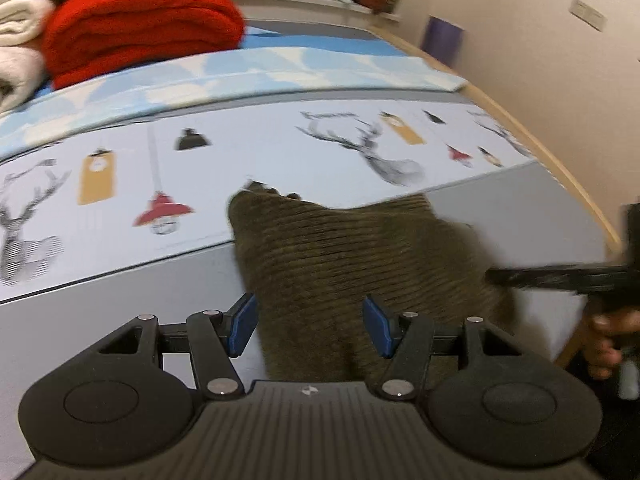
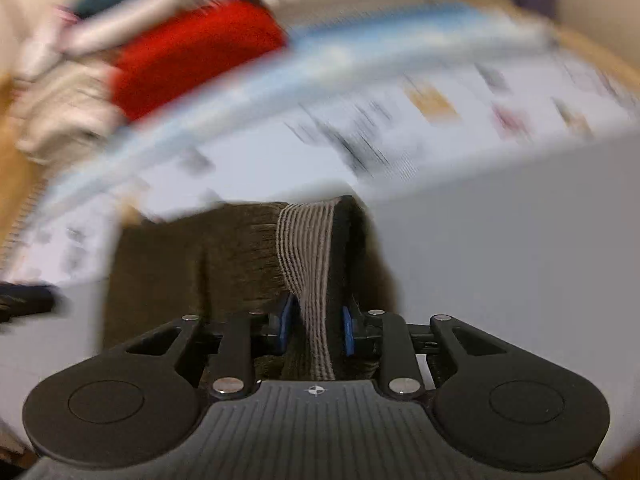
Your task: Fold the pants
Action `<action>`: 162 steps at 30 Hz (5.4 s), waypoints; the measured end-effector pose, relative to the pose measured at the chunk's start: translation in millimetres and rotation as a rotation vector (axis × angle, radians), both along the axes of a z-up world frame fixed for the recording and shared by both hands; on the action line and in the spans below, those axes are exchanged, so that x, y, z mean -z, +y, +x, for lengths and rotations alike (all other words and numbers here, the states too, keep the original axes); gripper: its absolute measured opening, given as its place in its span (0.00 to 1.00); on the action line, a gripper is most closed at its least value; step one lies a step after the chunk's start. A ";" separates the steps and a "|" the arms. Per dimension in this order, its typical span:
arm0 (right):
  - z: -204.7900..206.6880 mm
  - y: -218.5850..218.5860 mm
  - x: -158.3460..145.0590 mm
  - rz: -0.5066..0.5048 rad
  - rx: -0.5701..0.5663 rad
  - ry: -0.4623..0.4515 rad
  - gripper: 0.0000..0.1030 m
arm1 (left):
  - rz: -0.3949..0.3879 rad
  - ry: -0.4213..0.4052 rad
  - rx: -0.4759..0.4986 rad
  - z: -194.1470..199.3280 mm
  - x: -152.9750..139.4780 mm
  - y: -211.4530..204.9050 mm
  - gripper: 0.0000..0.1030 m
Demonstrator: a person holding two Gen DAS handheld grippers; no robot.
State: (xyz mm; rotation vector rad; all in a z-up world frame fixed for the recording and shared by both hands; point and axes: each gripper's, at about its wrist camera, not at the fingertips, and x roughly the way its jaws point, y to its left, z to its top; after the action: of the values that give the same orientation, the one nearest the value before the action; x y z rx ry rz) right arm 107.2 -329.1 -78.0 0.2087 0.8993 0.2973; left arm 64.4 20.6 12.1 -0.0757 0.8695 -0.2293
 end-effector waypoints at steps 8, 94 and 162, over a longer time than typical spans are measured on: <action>-3.1 -25.1 -17.5 0.065 -0.080 -0.114 0.40 | 0.016 0.100 0.213 -2.1 22.2 -35.8 0.61; 172.4 94.4 -10.7 0.171 -0.202 -0.151 0.69 | 0.086 -0.066 -0.447 143.5 25.4 94.9 0.63; -67.7 95.5 -50.0 -0.158 -0.198 -0.337 0.96 | 0.190 -0.056 -0.472 -75.5 27.8 -44.5 0.99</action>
State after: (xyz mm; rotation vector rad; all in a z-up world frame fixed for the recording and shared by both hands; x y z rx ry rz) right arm 39.5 -233.6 -28.1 -0.0771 0.6055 0.4293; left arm -11.1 -23.9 -15.7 -0.0946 0.7902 0.2917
